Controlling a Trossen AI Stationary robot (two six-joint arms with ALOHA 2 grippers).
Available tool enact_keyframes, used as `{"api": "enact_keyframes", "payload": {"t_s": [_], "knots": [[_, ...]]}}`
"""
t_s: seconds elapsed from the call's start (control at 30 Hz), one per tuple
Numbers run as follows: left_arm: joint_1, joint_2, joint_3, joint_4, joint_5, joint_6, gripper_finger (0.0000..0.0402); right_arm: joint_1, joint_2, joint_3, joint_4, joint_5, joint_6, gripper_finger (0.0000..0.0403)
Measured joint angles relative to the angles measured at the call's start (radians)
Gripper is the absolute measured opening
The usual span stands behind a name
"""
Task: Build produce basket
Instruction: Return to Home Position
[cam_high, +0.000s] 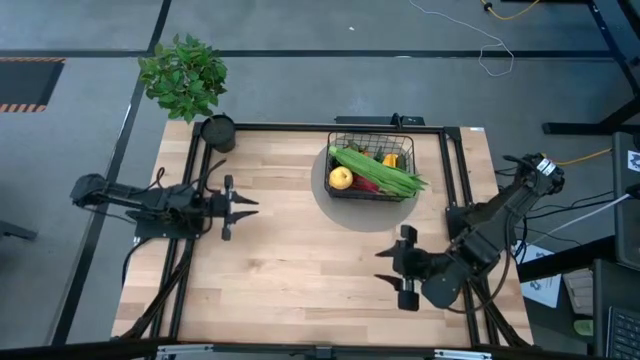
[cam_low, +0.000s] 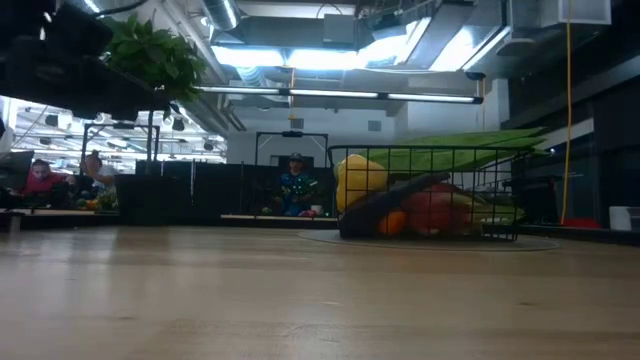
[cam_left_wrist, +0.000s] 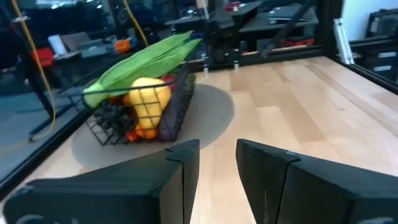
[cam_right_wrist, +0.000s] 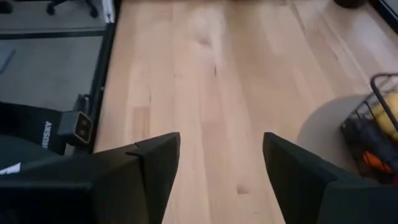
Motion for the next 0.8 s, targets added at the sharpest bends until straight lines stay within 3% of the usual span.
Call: {"api": "enact_keyframes", "payload": {"t_s": [0.1,0.37,0.63,0.8], "knots": [[0.069,0.000,0.000,-0.011,0.064,-0.029,0.0098,0.001,0.000,0.000,0.011,0.010,-0.042,0.0220],[0.195,0.000,0.000,-0.118,0.255,-0.170,0.0098,0.000,-0.012,-0.001,-0.043,0.172,-0.041,0.0220],[0.206,0.001,0.001,-0.127,0.239,-0.176,0.0098,0.000,-0.092,-0.067,-0.110,0.185,0.034,0.0220],[0.205,0.001,0.001,-0.128,0.234,-0.171,0.0098,-0.004,-0.210,-0.274,0.076,0.168,0.007,0.0220]]}}
